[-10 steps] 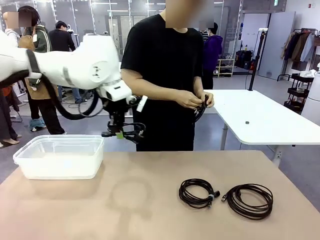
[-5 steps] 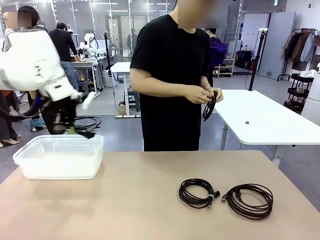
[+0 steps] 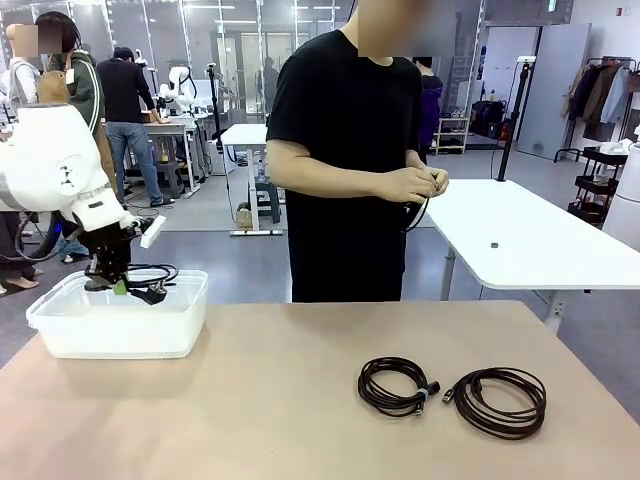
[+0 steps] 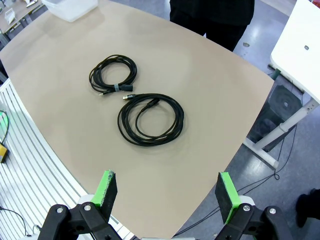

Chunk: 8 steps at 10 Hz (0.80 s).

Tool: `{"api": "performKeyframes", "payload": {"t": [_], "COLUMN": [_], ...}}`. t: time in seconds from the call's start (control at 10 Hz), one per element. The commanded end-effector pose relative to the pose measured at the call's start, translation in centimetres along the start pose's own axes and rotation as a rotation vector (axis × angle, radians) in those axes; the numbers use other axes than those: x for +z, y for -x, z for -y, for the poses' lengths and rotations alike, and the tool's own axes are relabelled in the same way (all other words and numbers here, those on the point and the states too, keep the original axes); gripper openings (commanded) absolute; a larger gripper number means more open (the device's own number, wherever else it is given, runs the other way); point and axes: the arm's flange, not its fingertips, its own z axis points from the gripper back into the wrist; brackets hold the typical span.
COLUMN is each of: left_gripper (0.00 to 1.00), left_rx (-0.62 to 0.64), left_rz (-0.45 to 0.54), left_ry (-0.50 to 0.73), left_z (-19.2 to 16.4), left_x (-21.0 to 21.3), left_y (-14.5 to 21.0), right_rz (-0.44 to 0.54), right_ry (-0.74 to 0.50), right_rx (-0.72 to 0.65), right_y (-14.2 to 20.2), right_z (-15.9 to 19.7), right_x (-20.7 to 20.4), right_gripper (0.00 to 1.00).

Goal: Organize and store the cables.
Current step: Place the Power Cable into the Organizing box.

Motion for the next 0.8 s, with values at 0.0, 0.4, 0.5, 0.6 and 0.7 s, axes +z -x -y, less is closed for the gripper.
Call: {"api": "performKeyframes", "payload": {"t": [0.0,0.4,0.5,0.6,0.7], "left_gripper": [0.13,0.42,0.67,0.74,0.99], "left_rx": [0.038,0.072,0.075,0.081,0.091], "left_rz": [-0.02,-0.04,-0.043,-0.043,-0.048], "left_ry": [0.045,0.095,0.094,0.094,0.088], "left_z": [-2.4,-3.6,-3.5,-3.3,-3.3], "left_x": [-0.3,-1.5,-1.4,-1.2,-1.3], "left_y": [-0.6,-1.6,-1.8,-1.7,-1.7], "right_rz": [0.008,0.008,0.008,0.008,0.008], "right_ry": [-0.006,-0.006,-0.006,-0.006,-0.006], "right_rx": [0.017,0.017,0.017,0.017,0.017], "right_y": [0.1,0.1,0.1,0.1,0.1], "right_z": [0.0,0.0,0.0,0.0,0.0], "right_x": [0.2,0.2,0.2,0.2,0.2], "right_gripper": [1.0,1.0,1.0,1.0,1.0]}}
